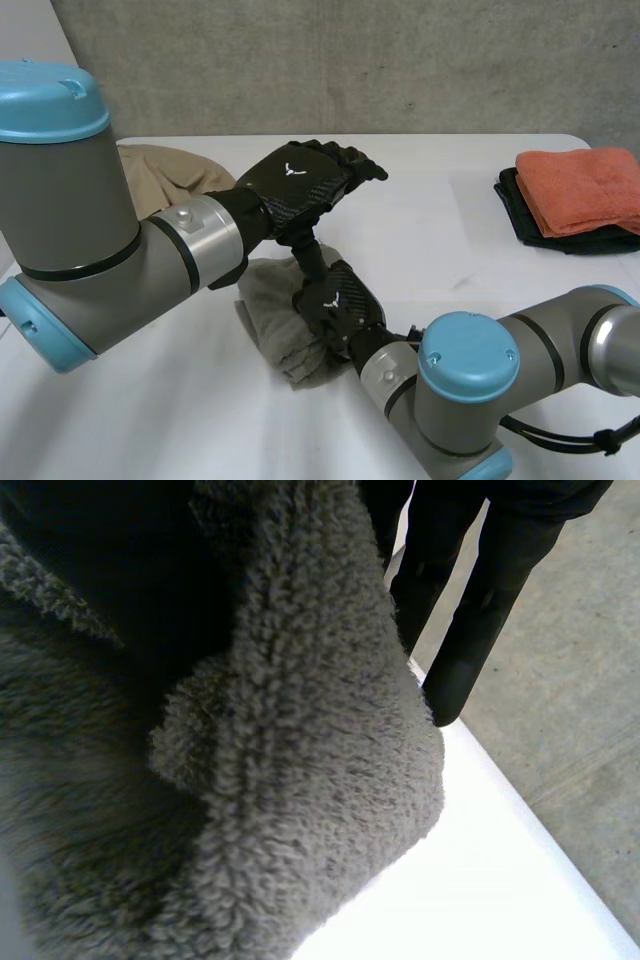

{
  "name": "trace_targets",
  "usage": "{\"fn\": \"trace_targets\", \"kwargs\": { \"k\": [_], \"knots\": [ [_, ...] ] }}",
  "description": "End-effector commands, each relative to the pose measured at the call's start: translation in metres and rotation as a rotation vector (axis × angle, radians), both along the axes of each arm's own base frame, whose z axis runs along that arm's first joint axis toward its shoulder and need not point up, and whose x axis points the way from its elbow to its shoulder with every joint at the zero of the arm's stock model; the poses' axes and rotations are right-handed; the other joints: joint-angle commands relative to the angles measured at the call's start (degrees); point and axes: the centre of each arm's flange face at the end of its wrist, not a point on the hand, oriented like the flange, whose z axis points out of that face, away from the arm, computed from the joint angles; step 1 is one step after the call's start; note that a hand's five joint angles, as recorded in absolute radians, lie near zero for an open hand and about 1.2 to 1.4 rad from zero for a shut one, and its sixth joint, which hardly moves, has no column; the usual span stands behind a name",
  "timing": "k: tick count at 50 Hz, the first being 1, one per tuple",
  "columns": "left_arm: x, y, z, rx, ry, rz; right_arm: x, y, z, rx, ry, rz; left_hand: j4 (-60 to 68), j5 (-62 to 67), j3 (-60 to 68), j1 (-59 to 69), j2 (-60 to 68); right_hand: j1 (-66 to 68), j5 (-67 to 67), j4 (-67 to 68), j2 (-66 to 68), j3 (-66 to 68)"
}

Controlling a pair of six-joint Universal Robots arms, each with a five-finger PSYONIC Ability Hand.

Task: Fold the laundry.

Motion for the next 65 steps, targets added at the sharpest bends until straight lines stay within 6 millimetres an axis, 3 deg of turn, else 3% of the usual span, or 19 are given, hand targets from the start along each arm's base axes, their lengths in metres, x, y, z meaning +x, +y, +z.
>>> {"fn": "trace_targets", "kwargs": {
  "k": [1, 6, 8, 11, 14, 18, 23, 28, 35, 51, 65],
  "knots": [
    [0.001, -0.001, 0.004, -0.012, 0.005, 0.002, 0.009, -0.014, 0.017, -0.04, -0.054, -0.016, -0.51, -1.98, -1.21, 0.06, -0.75, 21.18, 17.45, 13.66, 13.77, 13.84],
    [0.004, -0.005, 0.01, -0.027, 0.015, 0.018, 0.004, -0.05, 0.039, -0.086, -0.095, -0.075, -0.34, -1.82, -1.04, 0.23, -0.58, 21.18, 17.45, 13.66, 13.77, 13.84],
    [0.006, -0.008, 0.01, -0.027, 0.017, 0.026, 0.0, -0.053, 0.037, -0.069, -0.08, -0.086, -0.34, -1.82, -1.04, 0.23, -0.58, 21.18, 17.45, 13.66, 13.77, 13.84],
    [0.006, -0.008, 0.009, -0.022, 0.014, 0.027, -0.008, -0.048, 0.026, 0.009, -0.018, -0.078, -0.34, -1.82, -1.04, 0.23, -0.58, 21.18, 17.45, 13.66, 13.77, 13.84],
    [0.007, -0.007, 0.006, -0.01, 0.008, 0.028, -0.015, -0.042, 0.018, 0.081, 0.029, -0.068, -0.34, -1.82, -1.04, 0.23, -0.58, 11.48, 7.76, 3.96, 4.07, 4.14],
    [0.008, -0.007, 0.001, 0.003, 0.0, 0.029, -0.03, -0.047, 0.009, 0.119, 0.055, -0.105, -0.34, -1.82, -1.04, 0.23, -0.58, 6.79, 3.06, -0.73, -0.62, -0.55],
    [0.007, -0.005, 0.0, 0.007, -0.002, 0.023, -0.041, -0.055, 0.008, 0.12, 0.071, -0.131, -0.51, -1.98, -1.21, 0.07, -0.74, 1.07, -2.66, -6.45, -6.34, -6.27],
    [0.007, -0.004, -0.002, 0.012, -0.005, 0.021, -0.051, -0.054, 0.001, 0.146, 0.102, -0.142, -0.51, -1.98, -1.21, 0.06, -0.75, -21.43, -25.15, -28.95, -28.84, -28.77],
    [0.007, -0.005, -0.002, 0.014, -0.004, 0.022, -0.052, -0.047, 0.009, 0.142, 0.092, -0.112, -0.51, -1.98, -1.21, 0.06, -0.75, -28.21, -31.93, -35.73, -35.62, -35.55],
    [0.007, -0.005, -0.003, 0.016, -0.006, 0.022, -0.045, -0.05, -0.005, 0.146, 0.103, -0.097, -0.51, -1.98, -1.21, 0.06, -0.75, -26.04, -29.76, -33.56, -33.45, -33.38],
    [0.007, -0.005, -0.004, 0.02, -0.008, 0.023, -0.037, -0.063, -0.003, 0.115, 0.087, -0.1, -0.51, -1.98, -1.21, 0.06, -0.75, -19.14, -22.86, -26.65, -26.54, -26.47]
  ]
}}
